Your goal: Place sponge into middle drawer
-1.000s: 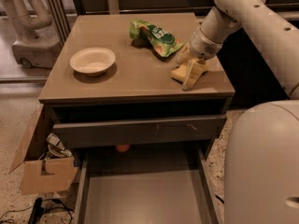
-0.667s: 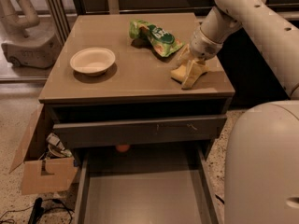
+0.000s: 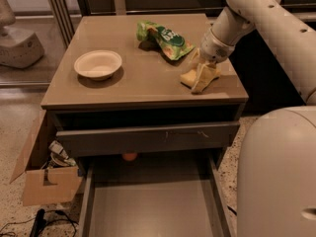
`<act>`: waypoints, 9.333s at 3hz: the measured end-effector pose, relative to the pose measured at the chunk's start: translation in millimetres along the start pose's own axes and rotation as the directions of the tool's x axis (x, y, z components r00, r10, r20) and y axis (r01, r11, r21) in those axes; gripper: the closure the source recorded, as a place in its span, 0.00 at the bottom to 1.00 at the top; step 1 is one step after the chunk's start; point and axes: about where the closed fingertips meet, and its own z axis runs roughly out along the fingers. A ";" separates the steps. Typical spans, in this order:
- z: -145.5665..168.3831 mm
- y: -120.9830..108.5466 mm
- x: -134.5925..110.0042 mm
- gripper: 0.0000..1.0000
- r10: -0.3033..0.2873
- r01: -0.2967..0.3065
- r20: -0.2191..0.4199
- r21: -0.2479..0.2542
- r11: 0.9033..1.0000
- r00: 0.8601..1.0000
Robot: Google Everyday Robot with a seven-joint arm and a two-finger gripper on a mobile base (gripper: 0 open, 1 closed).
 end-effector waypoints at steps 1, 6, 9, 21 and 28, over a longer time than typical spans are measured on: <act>0.0 0.0 0.0 1.00 0.000 0.000 0.000 0.000 1.000 1.000; -79.9 46.3 -8.8 1.00 -0.026 0.024 0.038 0.044 0.999 0.999; -94.9 149.7 20.2 1.00 0.026 -0.027 0.130 0.010 1.000 0.991; 258.1 232.7 -39.4 1.00 0.375 -0.426 0.416 0.033 0.904 0.829; 419.4 271.6 -60.5 1.00 0.348 -0.334 0.370 -0.104 0.937 0.861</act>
Offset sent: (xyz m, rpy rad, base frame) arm 0.0130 0.0124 0.0061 -0.0393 0.0216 0.0297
